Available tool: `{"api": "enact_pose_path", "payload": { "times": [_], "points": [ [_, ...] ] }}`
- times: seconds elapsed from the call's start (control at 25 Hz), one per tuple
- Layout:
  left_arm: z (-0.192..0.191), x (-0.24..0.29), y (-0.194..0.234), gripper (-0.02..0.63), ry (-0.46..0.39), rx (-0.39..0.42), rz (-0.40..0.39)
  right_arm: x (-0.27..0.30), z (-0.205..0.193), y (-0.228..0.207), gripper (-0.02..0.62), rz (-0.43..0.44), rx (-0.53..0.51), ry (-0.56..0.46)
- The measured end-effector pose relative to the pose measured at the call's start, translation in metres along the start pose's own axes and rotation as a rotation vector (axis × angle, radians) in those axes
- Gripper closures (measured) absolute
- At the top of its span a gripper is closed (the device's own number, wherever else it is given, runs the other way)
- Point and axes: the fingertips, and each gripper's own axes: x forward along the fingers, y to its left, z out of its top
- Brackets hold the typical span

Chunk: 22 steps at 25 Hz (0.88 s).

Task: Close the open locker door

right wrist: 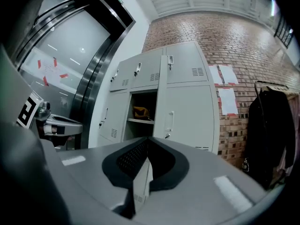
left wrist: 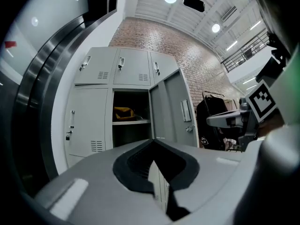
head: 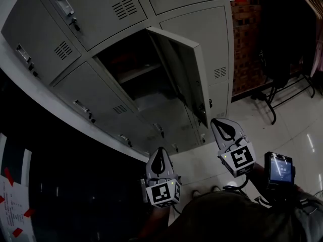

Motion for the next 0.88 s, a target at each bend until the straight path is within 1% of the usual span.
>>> {"api": "enact_pose_path", "payload": {
  "times": [0.12,0.2,0.28,0.4,0.44,0.52,0.76,0.8,0.88],
  "points": [
    [0.002,0.015,0.003,0.604,-0.01,0.002,-0.014,0.014,0.01,-0.009,0.562,-0.009,-0.003,-0.023],
    [0.003,0.023,0.005,0.604,-0.012,0.001,-0.021,0.021,0.014,-0.015,0.53,-0.007,0.006,-0.031],
    [0.003,0.028,0.007,0.604,-0.014,0.001,-0.024,0.028,0.019,-0.018,0.478,0.02,0.03,-0.034],
    [0.003,0.034,0.011,0.604,-0.015,-0.002,-0.018,0.041,0.026,-0.019,0.369,0.089,0.056,-0.038],
    [0.002,0.036,0.012,0.604,-0.013,-0.003,-0.014,0.046,0.029,-0.02,0.348,0.105,0.057,-0.041],
    [0.001,0.037,0.014,0.604,-0.011,-0.003,-0.004,0.055,0.034,-0.022,0.339,0.129,0.047,-0.05],
    [0.0,0.036,0.019,0.604,-0.004,0.001,0.036,0.075,0.045,-0.027,0.346,0.181,-0.001,-0.072],
    [0.0,0.036,0.02,0.604,-0.004,0.001,0.045,0.076,0.046,-0.027,0.361,0.186,-0.005,-0.077],
    [0.001,0.035,0.021,0.604,-0.003,0.004,0.059,0.077,0.049,-0.026,0.412,0.188,-0.011,-0.091]
  ]
}}
